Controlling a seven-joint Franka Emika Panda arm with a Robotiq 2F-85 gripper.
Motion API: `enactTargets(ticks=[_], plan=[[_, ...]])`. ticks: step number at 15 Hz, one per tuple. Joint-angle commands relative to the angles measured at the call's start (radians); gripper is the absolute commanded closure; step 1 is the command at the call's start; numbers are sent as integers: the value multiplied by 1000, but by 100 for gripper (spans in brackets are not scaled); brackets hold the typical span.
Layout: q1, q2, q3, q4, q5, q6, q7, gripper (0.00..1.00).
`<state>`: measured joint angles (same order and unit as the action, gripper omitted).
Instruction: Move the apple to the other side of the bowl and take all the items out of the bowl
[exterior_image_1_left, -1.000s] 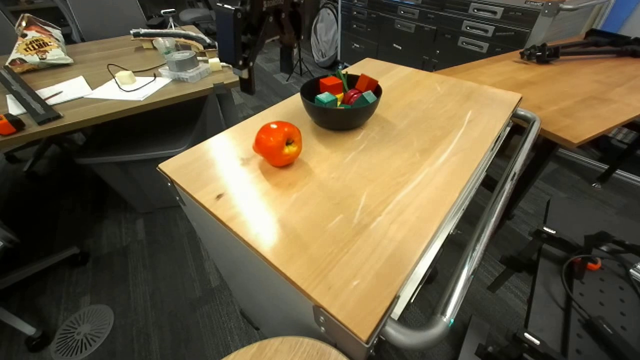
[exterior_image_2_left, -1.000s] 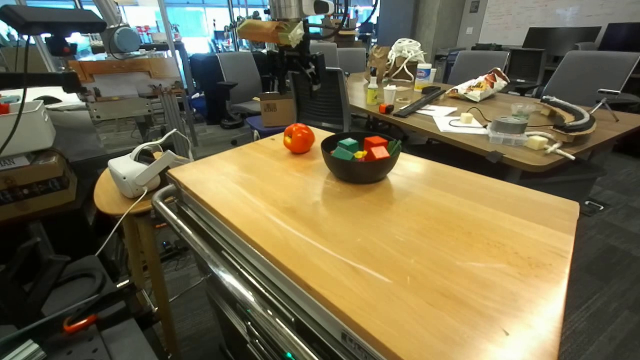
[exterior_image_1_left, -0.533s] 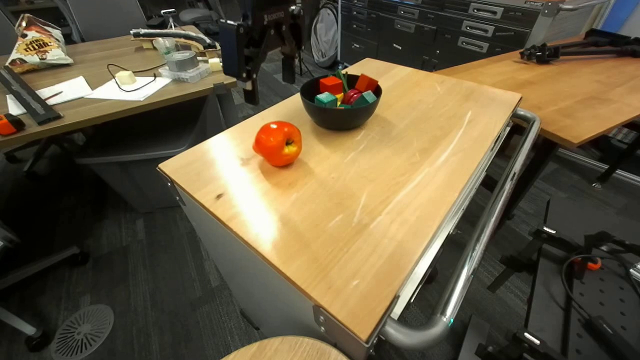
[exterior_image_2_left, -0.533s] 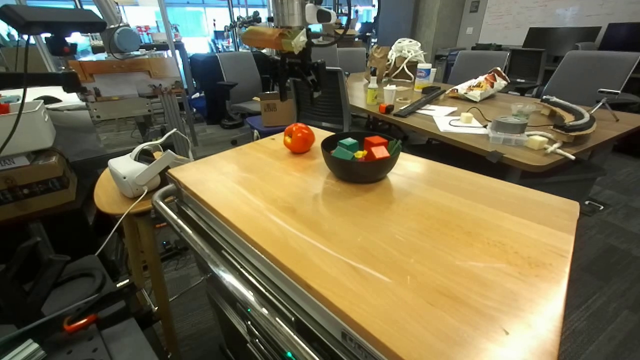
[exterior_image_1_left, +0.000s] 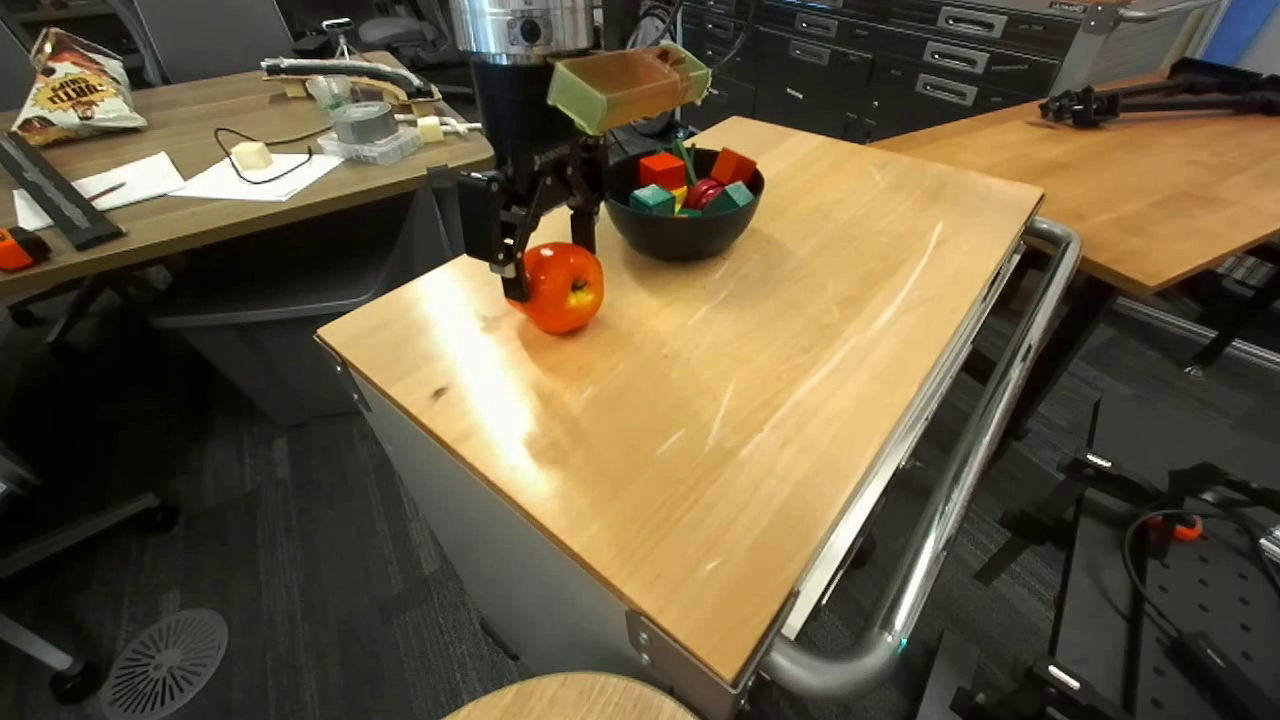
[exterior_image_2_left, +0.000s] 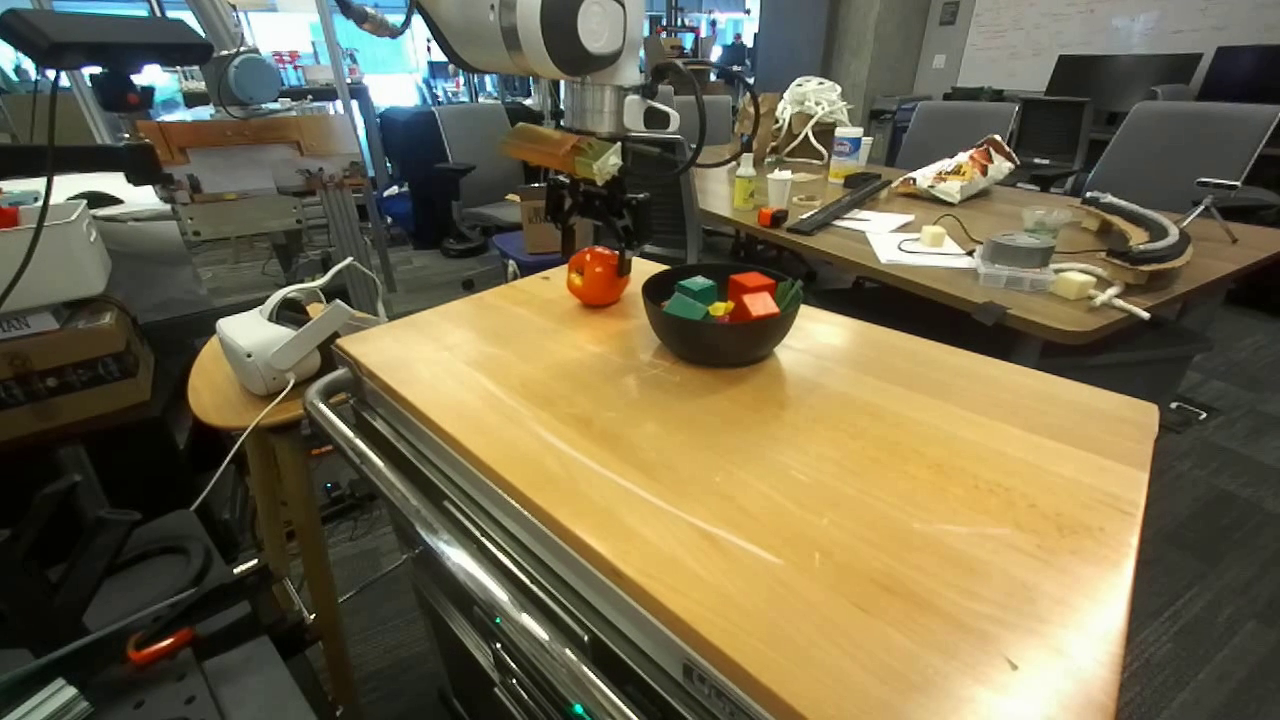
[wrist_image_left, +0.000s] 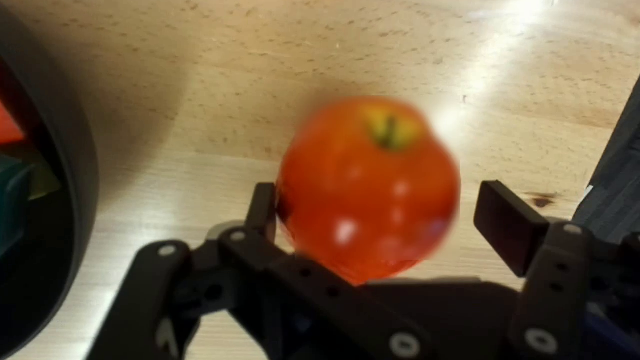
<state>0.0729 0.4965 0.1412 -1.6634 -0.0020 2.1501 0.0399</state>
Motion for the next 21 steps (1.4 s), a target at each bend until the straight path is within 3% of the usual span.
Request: enactTargets(ticks=[1,3,5,9,12,16,21], plan=[[15,35,-15,58,22,-19,-19,25],[15,36,-18,73,26,-68,-8,41],[15,26,-22,73,27,-83,-1,41],[18,-85,-84,-1,-44,65,62,41],[-24,-199,-129,-55,-22,113,95,41],[-100,-310,-224,-105,-39,87,167,41],[-199,-297,-329,-195,-46,88,250,41]])
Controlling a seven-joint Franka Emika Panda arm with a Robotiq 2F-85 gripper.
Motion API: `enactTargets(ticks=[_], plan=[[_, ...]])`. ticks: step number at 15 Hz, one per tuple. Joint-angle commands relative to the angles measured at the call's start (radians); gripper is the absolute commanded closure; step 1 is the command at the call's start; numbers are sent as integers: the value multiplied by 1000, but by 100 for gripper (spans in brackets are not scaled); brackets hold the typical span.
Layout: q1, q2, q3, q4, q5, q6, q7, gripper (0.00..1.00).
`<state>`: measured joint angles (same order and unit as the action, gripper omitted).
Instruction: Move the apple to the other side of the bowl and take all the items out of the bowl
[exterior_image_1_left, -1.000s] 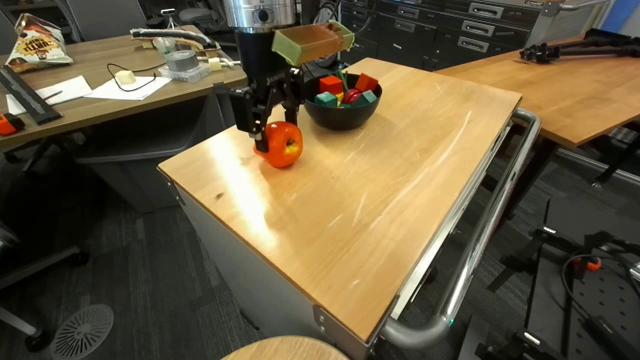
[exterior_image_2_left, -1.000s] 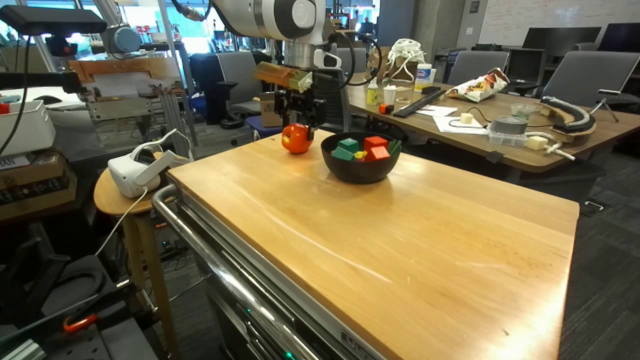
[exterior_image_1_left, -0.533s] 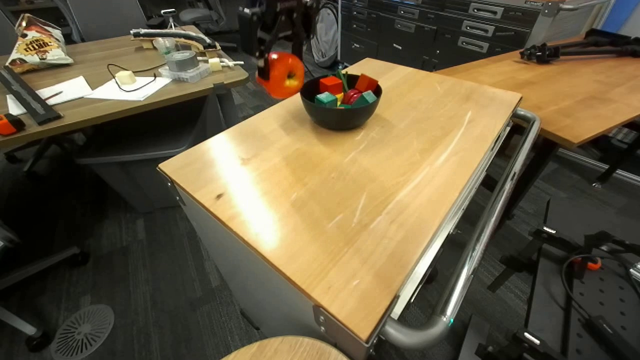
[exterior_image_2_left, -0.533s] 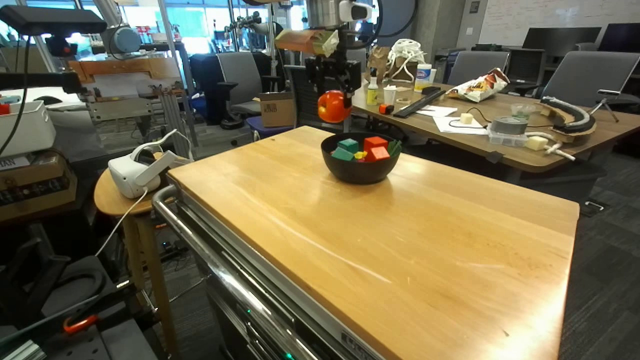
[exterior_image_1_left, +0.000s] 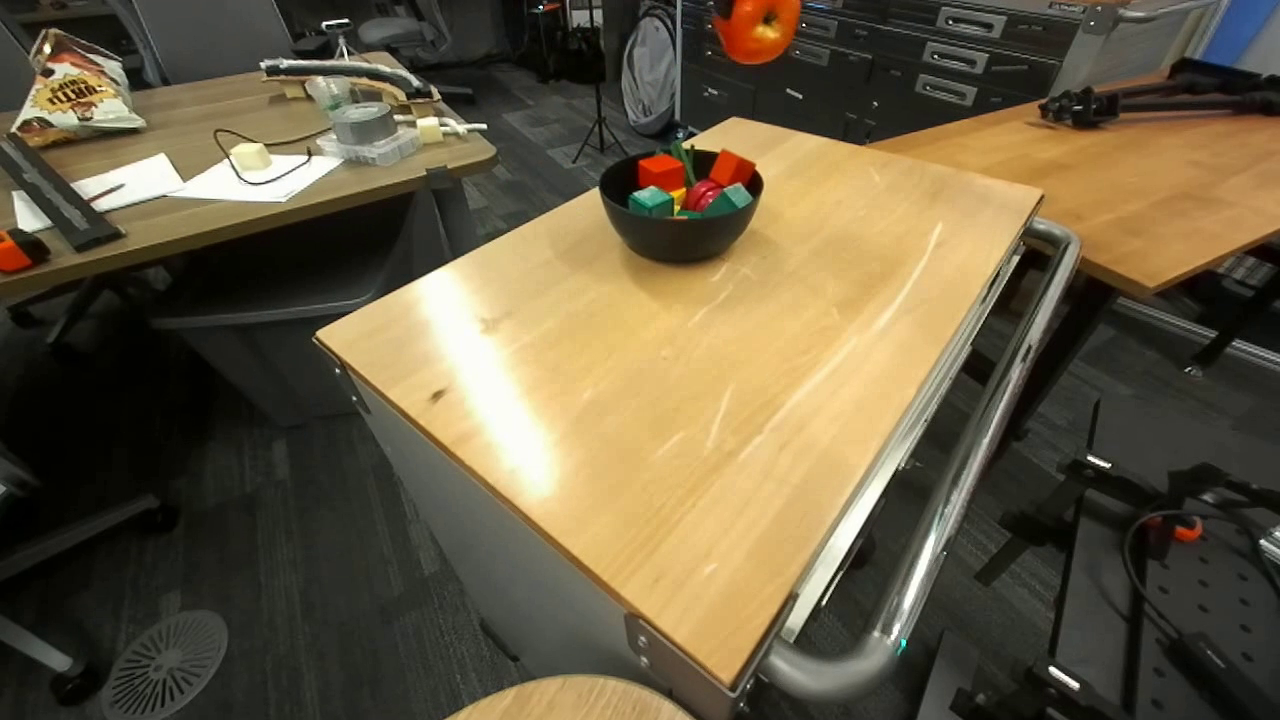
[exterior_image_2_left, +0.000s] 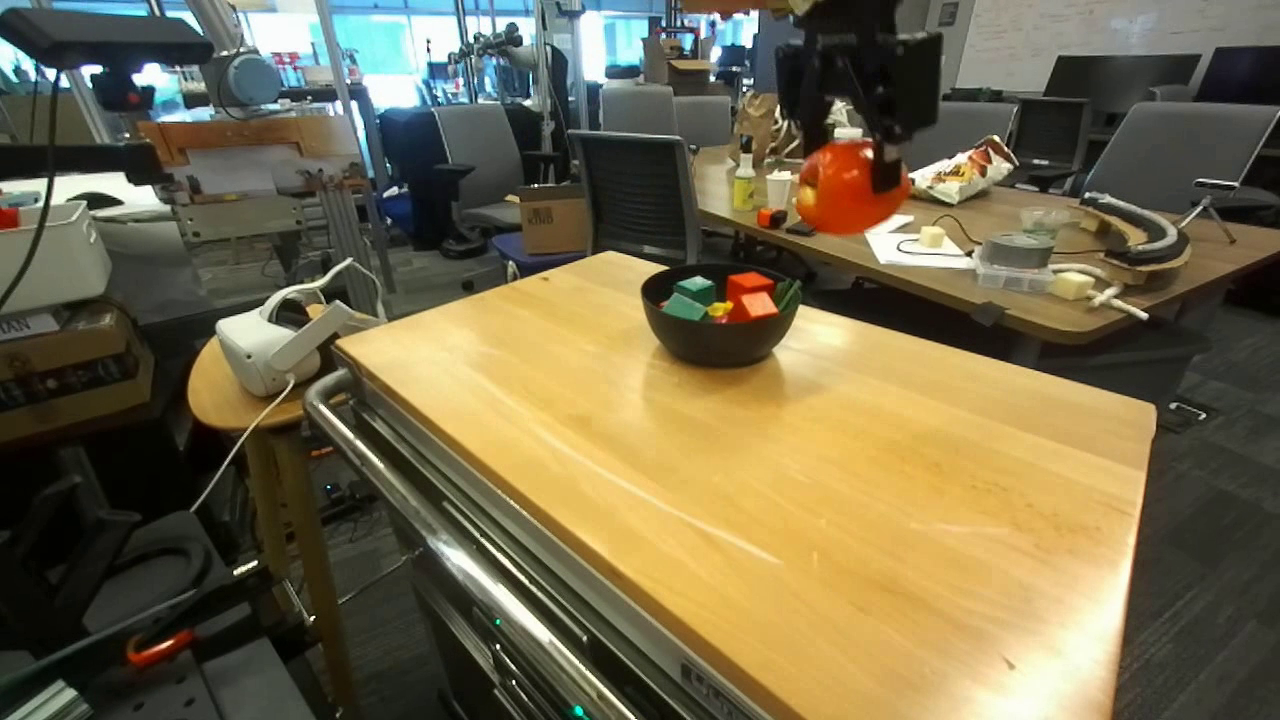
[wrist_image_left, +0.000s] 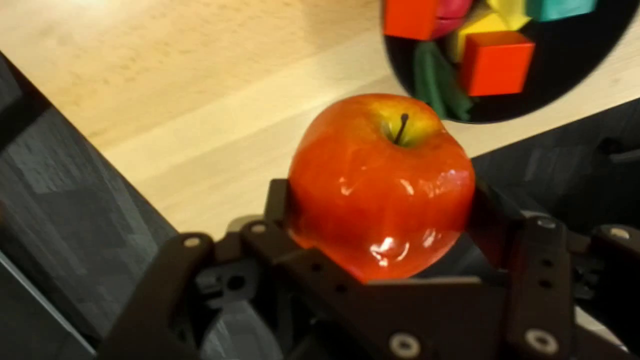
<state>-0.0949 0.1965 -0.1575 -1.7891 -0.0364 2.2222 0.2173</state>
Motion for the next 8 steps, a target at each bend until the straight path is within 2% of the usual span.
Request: enactTargets(ticks=[1,3,5,8], plan=[[-55,20,-33,-96,46,30,57,41],[-77,48,-35,-152,111,99,78,41],[-81,80,-35,-202,145,221,108,41],[-75,122,-44,-241,163,356,144,41]])
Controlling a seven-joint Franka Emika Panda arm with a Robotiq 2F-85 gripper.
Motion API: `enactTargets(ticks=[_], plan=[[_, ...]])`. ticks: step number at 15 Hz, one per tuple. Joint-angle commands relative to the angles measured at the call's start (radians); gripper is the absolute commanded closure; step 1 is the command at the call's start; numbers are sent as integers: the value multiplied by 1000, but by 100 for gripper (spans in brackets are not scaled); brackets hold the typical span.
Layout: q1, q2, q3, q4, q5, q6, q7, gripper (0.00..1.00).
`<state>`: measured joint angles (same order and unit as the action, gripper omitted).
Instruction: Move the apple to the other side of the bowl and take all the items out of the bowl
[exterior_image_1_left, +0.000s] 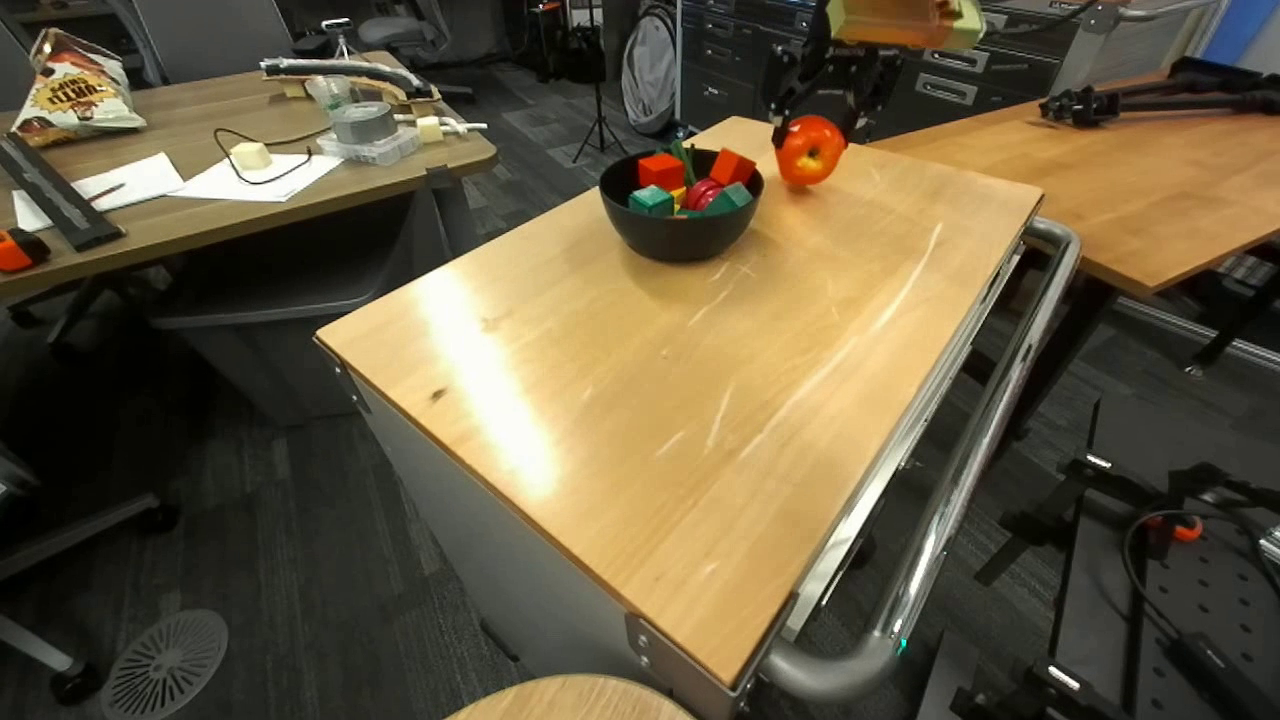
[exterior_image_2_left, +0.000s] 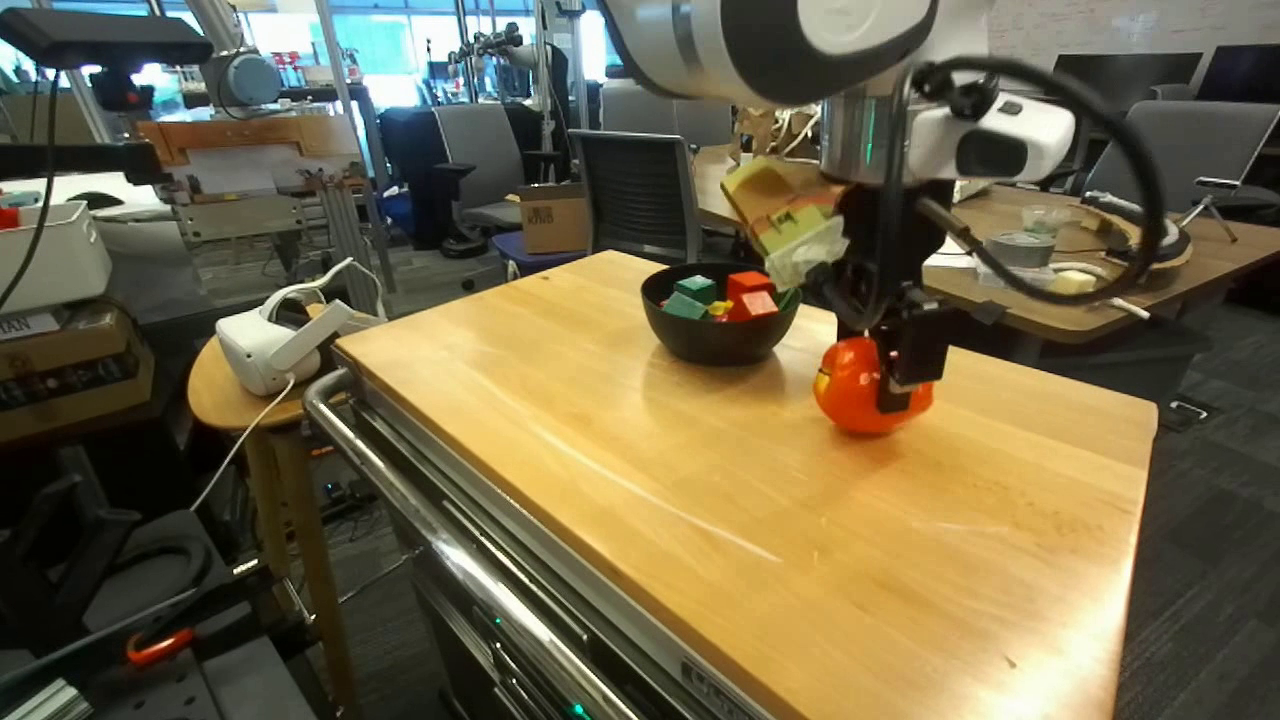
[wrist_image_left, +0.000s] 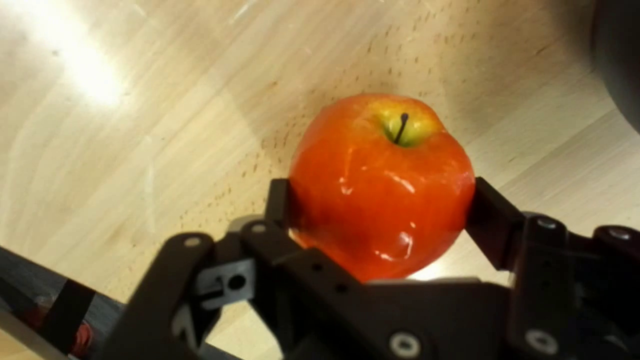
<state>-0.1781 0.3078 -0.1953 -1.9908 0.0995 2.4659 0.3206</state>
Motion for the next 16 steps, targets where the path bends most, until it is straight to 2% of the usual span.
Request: enactTargets(ticks=[1,2,3,4,6,7,10,11,13,15,16], plan=[[10,19,-10,-47,26,146,52,41],[13,18,-14,-46,21,171,62,41],[11,13,-10,-49,28,178,62,4],[6,8,-3,-51,40,186,56,2],[-36,-34,57,-58,166,151,-38,0],[-53,-73,89,-65,230,126,-109,0],[-60,-154,127,-50,317,15,-272,0],[-48,-182,124,-37,309,-46,-298,0],[0,-233,98,-11,174,-175,-235,0],[28,-258,119,33,143,-317,-264,0],[13,-227,98,8,175,-231,-249,0]])
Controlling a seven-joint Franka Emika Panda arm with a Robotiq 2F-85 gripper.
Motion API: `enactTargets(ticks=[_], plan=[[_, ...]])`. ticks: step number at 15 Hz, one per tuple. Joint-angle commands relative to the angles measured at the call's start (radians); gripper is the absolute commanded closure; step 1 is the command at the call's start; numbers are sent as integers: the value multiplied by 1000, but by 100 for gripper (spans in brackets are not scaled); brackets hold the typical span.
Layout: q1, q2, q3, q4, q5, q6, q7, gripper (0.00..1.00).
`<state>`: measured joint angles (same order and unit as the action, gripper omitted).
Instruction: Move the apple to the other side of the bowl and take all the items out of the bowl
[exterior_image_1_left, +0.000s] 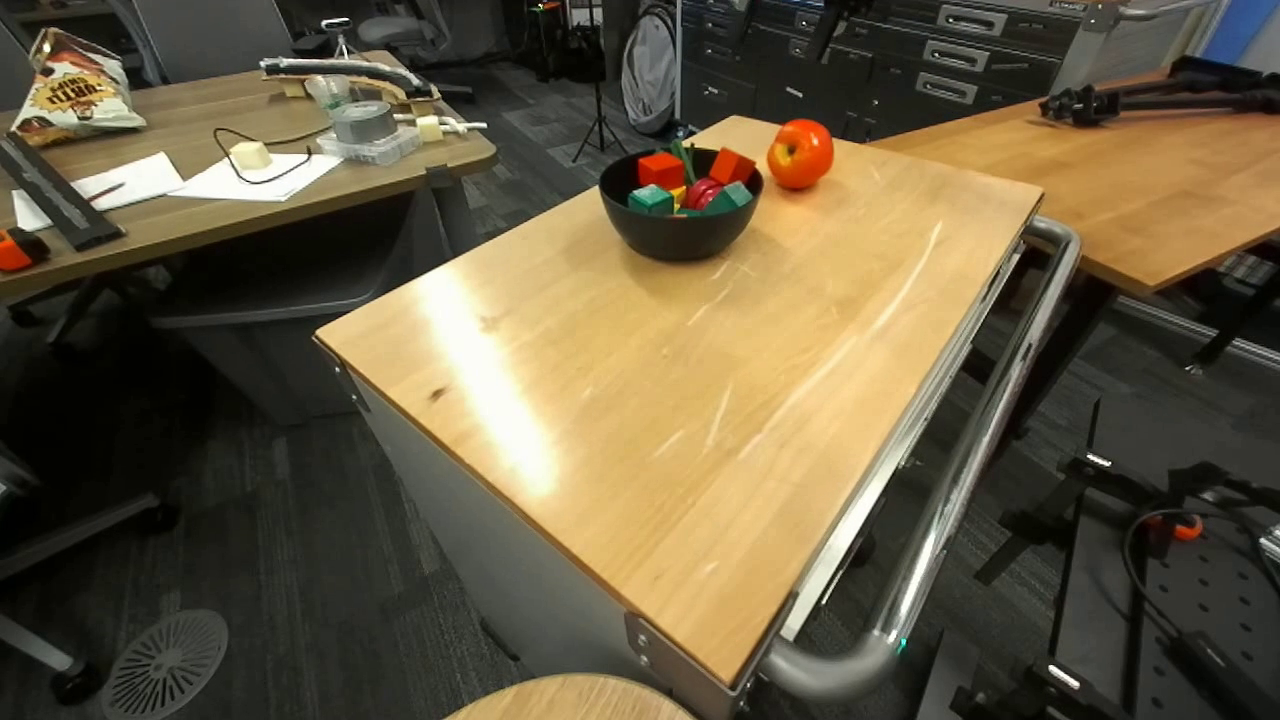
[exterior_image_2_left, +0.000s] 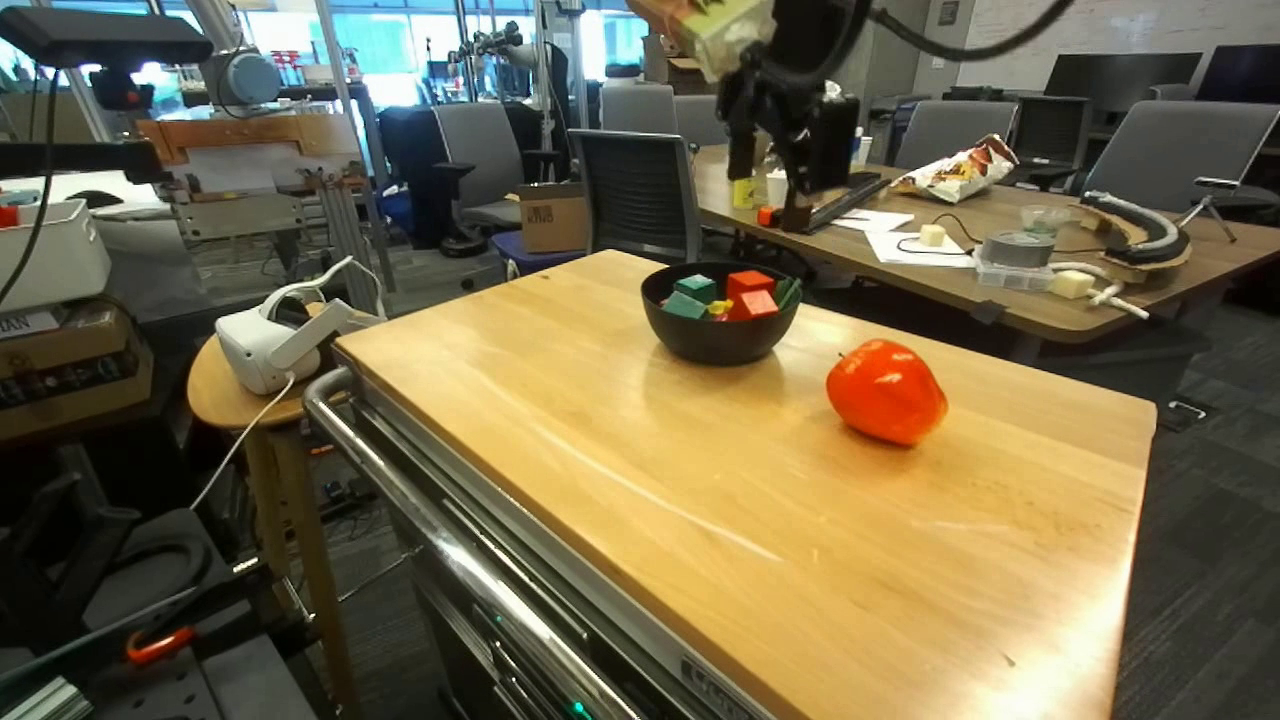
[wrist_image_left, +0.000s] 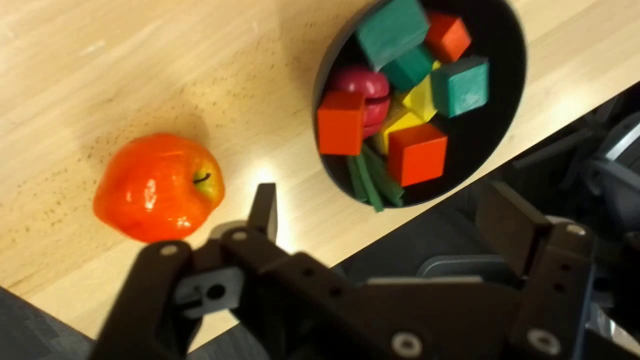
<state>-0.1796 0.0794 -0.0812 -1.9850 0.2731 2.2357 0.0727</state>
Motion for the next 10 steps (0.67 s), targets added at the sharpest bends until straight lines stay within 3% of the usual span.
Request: enactTargets(ticks=[1,5,7,10], plan=[[27,-17,-12,12,-10,-47,-1,0],[45,-27,-6,16,-17,-73,-2,0],[55,-19,-8,-6,-139,12,6,0],[54,6,-9,16,-223,-24,-6,0]])
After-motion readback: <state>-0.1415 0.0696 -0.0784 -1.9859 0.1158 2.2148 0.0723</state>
